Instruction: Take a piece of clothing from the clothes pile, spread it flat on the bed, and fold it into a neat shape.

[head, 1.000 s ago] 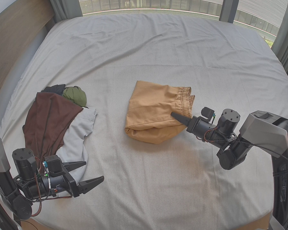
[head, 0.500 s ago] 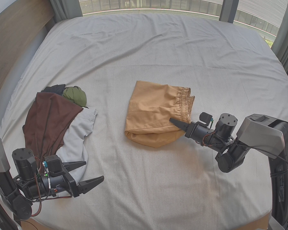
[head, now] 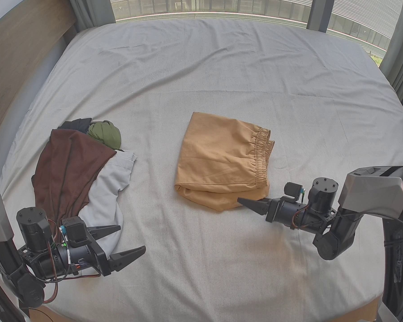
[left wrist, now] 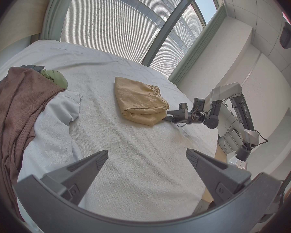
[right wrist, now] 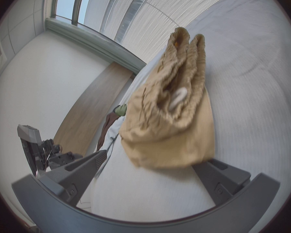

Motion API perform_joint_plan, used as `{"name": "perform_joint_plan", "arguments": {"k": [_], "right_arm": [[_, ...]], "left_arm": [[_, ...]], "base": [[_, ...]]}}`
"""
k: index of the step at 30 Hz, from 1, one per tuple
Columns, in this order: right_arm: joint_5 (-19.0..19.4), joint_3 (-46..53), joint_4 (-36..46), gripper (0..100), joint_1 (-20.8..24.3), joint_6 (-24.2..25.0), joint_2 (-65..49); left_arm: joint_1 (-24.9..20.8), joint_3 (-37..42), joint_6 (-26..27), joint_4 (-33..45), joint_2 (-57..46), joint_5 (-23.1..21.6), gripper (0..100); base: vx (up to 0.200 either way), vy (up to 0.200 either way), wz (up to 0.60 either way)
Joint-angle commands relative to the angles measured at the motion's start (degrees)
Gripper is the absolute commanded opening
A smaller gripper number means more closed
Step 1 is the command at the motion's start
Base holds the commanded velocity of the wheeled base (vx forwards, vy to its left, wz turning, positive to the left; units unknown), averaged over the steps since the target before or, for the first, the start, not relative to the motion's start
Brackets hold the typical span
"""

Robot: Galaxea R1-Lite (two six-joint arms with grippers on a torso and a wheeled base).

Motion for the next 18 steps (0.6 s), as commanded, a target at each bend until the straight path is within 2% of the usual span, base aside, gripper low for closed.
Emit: {"name": "perform_joint_plan", "arguments": {"k": [1, 6, 11, 17, 18], "right_arm": [[0.4, 6.4, 0.1, 100, 2.1, -2.3, -2.7], [0.6, 9.0, 0.1, 100, 6.1, -2.4, -4.5], [2.3, 11.9, 0.1, 100, 12.5, -1.9, -9.2], [2.3, 8.7, 0.1, 100, 13.4, 0.7, -13.1], [2.3, 6.7, 0.1, 100, 13.1, 2.8, -14.7]], "left_arm": [[-0.2, 1.0, 0.0, 0.0, -0.6, 0.0, 100], [0.1, 1.0, 0.0, 0.0, -0.6, 0.0, 100], [0.2, 1.0, 0.0, 0.0, -0.5, 0.0, 100], [0.3, 1.0, 0.0, 0.0, -0.4, 0.0, 100], [0.3, 1.0, 0.0, -0.1, -0.4, 0.0, 100]], "base": [[0.0, 0.0, 0.0], [0.0, 0.0, 0.0], [0.0, 0.0, 0.0], [0.0, 0.0, 0.0], [0.0, 0.0, 0.0]]}}
